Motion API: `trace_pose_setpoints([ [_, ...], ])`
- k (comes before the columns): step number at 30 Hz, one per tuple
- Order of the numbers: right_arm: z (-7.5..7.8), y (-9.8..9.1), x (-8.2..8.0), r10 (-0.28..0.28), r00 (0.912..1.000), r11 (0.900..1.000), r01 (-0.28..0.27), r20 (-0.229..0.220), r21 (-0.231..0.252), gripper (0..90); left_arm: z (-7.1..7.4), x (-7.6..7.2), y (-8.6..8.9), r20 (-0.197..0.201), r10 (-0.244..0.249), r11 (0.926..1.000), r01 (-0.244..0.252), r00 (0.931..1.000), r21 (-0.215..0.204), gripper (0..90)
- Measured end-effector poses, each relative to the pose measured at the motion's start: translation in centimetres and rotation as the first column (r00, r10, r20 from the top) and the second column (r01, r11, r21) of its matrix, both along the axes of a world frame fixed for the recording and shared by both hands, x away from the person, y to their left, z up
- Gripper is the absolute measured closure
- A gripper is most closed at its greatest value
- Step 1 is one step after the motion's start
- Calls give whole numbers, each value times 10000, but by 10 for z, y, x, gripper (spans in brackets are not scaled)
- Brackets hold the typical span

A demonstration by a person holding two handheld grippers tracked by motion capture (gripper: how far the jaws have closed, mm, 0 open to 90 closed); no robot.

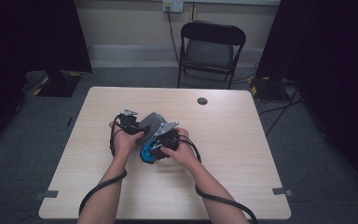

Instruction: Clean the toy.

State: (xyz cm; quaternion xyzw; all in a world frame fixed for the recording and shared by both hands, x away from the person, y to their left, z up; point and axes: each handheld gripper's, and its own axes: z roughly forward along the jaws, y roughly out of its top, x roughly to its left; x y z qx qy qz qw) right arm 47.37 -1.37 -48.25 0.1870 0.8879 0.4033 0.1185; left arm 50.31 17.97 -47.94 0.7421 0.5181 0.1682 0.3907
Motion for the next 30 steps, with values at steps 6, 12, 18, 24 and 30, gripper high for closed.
trace_pose_setpoints([
  [6,0,0,0,4,10000,10000,-4,25,27,114,-3,3,-9,-308,-151,9996,144,9994,-226,718],
  [12,-1,-1,0,-10,10000,10000,10,22,88,114,-3,8,-26,-230,-546,9985,546,9982,-8,762],
  [18,-1,-1,0,1,10000,10000,-1,49,93,114,-9,7,-28,-165,-842,9964,842,9963,-29,770],
  [24,-1,-1,0,-22,10000,10000,22,32,84,114,-6,5,-27,-305,-1049,9944,1051,9940,68,786],
  [30,-1,0,0,-46,10000,10000,45,23,53,114,-5,-2,-20,-338,-1225,9925,1226,9919,9,786],
])
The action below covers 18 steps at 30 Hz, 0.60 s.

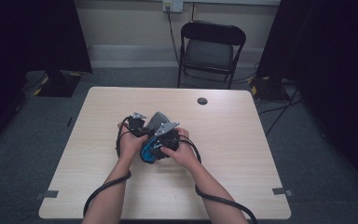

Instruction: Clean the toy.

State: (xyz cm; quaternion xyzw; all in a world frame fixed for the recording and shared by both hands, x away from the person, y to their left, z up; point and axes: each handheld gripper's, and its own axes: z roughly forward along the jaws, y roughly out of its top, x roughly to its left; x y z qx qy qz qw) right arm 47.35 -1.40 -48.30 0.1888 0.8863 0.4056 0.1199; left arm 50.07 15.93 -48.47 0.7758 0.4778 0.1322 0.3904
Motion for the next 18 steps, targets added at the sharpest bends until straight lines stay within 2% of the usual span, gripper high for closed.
trace_pose_setpoints([
  [4,0,0,0,11,10000,10000,-11,11,30,114,2,-3,4,-32,-160,9999,160,9999,33,787],
  [8,0,0,-1,25,10000,10000,-26,39,21,113,2,-8,7,-22,-165,9995,164,9999,-254,788],
  [11,0,0,-1,16,10000,10000,-16,27,19,114,4,-11,10,-27,-355,9993,355,9994,-119,787],
  [18,0,0,-1,16,10000,10000,-17,32,33,113,7,-20,17,34,-683,9975,683,9977,-178,789],
])
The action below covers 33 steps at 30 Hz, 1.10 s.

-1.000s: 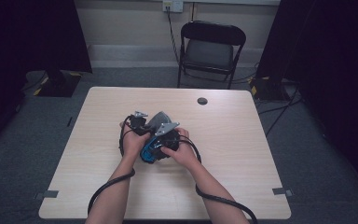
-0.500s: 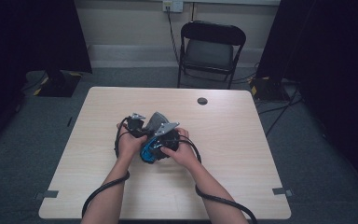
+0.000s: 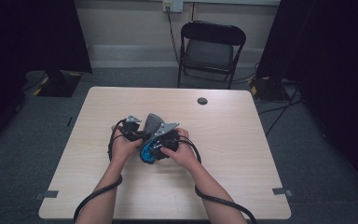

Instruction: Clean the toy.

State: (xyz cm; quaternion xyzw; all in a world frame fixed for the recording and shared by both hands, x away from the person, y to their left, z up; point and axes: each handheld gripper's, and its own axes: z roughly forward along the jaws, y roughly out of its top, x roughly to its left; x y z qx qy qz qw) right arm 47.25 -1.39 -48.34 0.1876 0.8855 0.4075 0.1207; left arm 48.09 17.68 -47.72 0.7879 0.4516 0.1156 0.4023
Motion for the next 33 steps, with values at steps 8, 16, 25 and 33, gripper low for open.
trace_pose_setpoints([
  [8,0,1,-1,19,10000,10000,-20,22,15,114,3,-8,7,-167,-113,9998,116,9998,180,789],
  [16,0,1,-1,24,10000,10000,-24,25,14,114,4,-19,20,-319,-155,9999,157,9994,71,789],
  [25,0,1,-1,8,10000,10000,-8,12,-19,113,6,-36,31,-352,-204,9996,210,9992,165,789],
  [33,0,1,-1,18,10000,10000,-18,21,-5,113,5,-52,40,-421,-180,9998,180,9989,7,789],
])
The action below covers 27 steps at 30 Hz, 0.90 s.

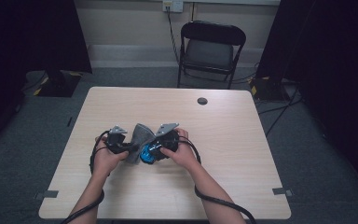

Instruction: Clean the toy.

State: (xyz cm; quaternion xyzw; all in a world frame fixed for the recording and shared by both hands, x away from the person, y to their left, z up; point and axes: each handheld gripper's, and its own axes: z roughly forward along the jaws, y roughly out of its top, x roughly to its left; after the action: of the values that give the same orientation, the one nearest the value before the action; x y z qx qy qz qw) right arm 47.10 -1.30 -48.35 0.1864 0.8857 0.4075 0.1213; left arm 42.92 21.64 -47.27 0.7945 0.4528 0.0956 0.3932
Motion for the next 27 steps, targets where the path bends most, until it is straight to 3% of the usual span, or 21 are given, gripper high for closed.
trace_pose_setpoints([
  [13,0,0,0,-1,10000,10000,1,3,-1,113,-4,-25,16,-313,-97,9994,86,9995,-341,789],
  [19,0,0,0,2,10000,10000,-2,11,18,114,2,-33,23,-428,-289,9990,274,9987,-352,789],
  [27,-1,-1,0,-49,10000,10000,49,25,79,113,23,-31,31,275,181,9976,-162,9995,-670,789],
])
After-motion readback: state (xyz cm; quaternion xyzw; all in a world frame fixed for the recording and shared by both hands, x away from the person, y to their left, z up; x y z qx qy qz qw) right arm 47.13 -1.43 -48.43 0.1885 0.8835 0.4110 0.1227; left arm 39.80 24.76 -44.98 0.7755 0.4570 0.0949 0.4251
